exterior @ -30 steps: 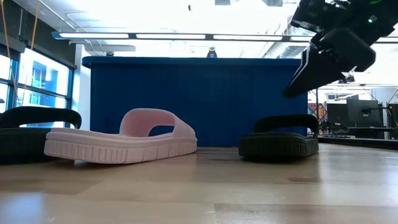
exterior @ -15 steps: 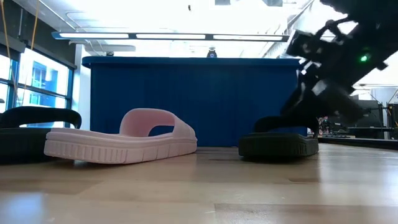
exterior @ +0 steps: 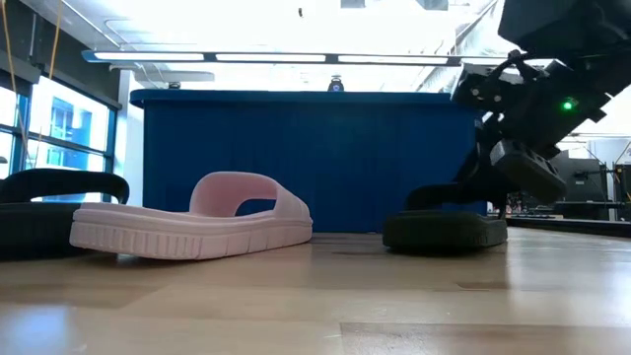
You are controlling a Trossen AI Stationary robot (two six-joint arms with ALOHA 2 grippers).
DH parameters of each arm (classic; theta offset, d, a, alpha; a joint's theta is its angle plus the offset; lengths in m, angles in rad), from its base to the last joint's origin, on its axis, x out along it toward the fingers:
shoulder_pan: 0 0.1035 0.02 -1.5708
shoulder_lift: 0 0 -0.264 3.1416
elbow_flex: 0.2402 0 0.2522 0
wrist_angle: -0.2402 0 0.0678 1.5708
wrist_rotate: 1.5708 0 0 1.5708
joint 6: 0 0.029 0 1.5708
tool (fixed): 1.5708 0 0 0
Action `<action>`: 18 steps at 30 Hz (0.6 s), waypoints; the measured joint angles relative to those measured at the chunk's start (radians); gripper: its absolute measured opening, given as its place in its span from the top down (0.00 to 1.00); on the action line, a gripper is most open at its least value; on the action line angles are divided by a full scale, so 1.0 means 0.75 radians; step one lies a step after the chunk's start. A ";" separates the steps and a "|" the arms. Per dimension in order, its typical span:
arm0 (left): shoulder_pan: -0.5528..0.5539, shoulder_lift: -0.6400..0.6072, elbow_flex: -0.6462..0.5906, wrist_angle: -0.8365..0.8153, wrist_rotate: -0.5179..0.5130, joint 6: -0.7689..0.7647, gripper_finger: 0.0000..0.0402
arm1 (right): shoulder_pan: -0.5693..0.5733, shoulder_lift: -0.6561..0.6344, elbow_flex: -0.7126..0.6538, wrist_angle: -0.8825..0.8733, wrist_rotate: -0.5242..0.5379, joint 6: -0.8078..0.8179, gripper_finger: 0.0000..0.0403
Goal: Pick and place slides into bin
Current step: Put the black slide into the blue container
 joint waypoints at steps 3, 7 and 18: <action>0.000 0.000 0.000 0.000 -0.001 0.001 0.39 | 0.000 0.000 -0.001 -0.011 0.011 0.005 0.62; 0.000 0.000 0.000 0.001 -0.001 0.001 0.39 | -0.002 0.000 -0.002 -0.015 0.039 0.026 0.65; 0.000 0.000 0.000 0.001 -0.001 0.000 0.39 | 0.069 -0.003 0.108 0.071 -0.145 0.040 0.94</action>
